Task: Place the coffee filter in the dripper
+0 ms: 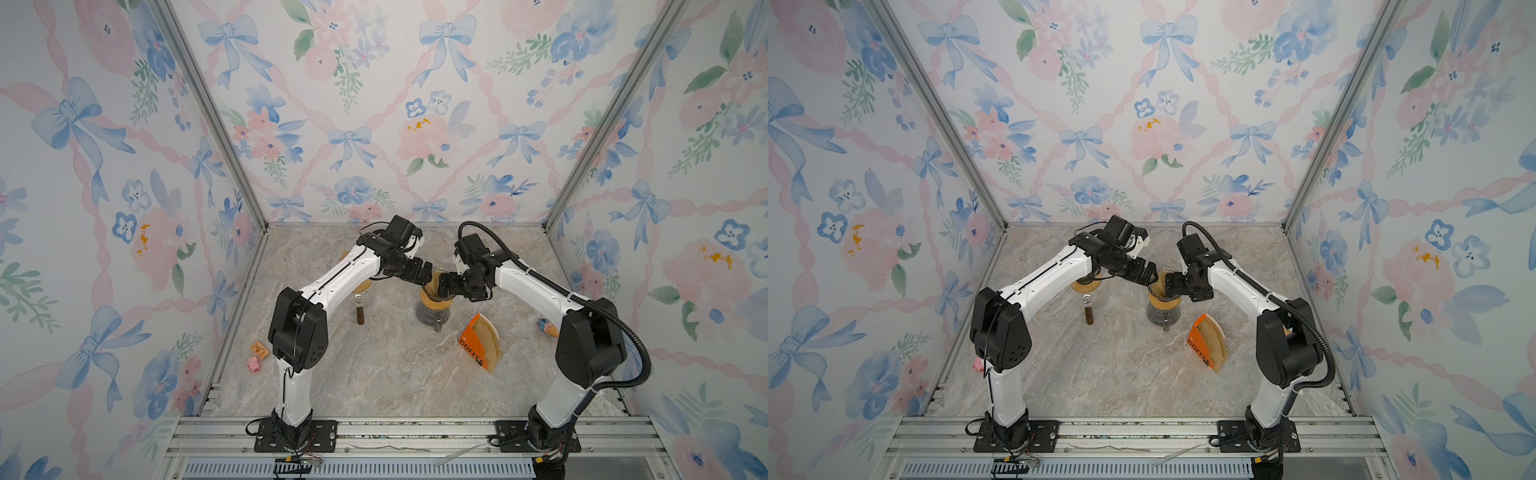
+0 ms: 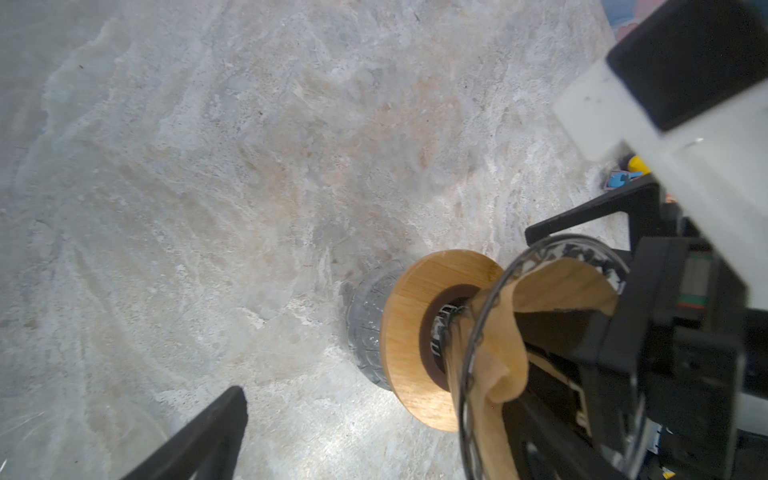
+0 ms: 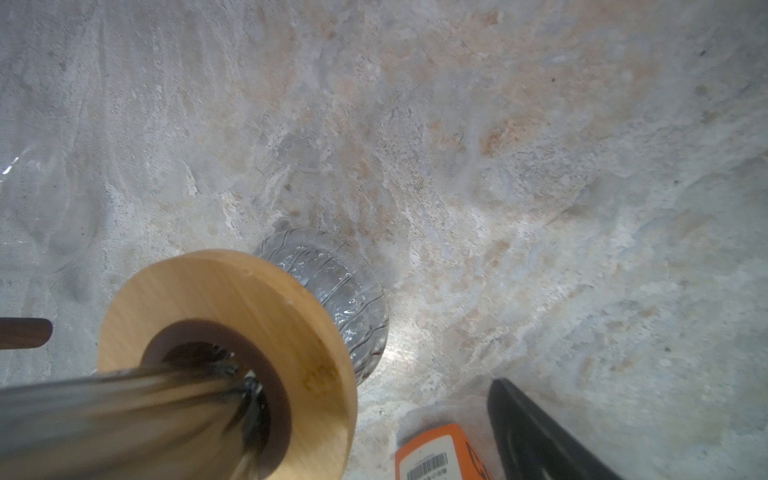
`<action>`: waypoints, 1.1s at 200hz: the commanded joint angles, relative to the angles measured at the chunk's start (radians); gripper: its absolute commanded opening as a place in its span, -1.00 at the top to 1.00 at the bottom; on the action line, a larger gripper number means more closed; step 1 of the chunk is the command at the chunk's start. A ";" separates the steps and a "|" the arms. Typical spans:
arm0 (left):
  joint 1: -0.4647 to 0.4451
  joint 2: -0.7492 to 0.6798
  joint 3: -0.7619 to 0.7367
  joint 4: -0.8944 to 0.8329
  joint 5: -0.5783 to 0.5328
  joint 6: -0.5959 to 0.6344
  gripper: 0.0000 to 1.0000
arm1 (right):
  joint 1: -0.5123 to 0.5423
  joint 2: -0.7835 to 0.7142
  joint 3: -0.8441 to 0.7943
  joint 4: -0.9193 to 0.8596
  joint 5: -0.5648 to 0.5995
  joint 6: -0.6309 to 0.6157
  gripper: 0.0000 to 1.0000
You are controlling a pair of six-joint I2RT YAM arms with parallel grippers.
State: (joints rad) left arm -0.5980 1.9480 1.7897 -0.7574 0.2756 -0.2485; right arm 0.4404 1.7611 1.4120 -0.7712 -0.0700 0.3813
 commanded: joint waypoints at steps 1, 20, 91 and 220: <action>-0.001 0.014 0.022 -0.006 0.083 0.039 -0.96 | -0.003 -0.016 0.004 -0.022 0.014 -0.012 -0.92; 0.000 0.028 0.023 -0.007 0.082 0.042 -0.96 | -0.003 -0.017 0.001 -0.020 0.012 -0.012 -0.93; -0.002 0.099 0.077 -0.008 0.030 0.020 -0.95 | -0.008 -0.018 -0.016 0.004 -0.006 -0.013 -0.93; 0.006 0.108 0.078 -0.007 0.166 0.048 -0.96 | -0.016 -0.022 -0.021 0.000 -0.011 -0.016 -0.93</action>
State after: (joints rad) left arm -0.5980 2.0579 1.8500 -0.7574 0.2985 -0.2344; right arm 0.4320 1.7607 1.4033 -0.7521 -0.0788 0.3744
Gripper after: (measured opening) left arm 0.982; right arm 0.963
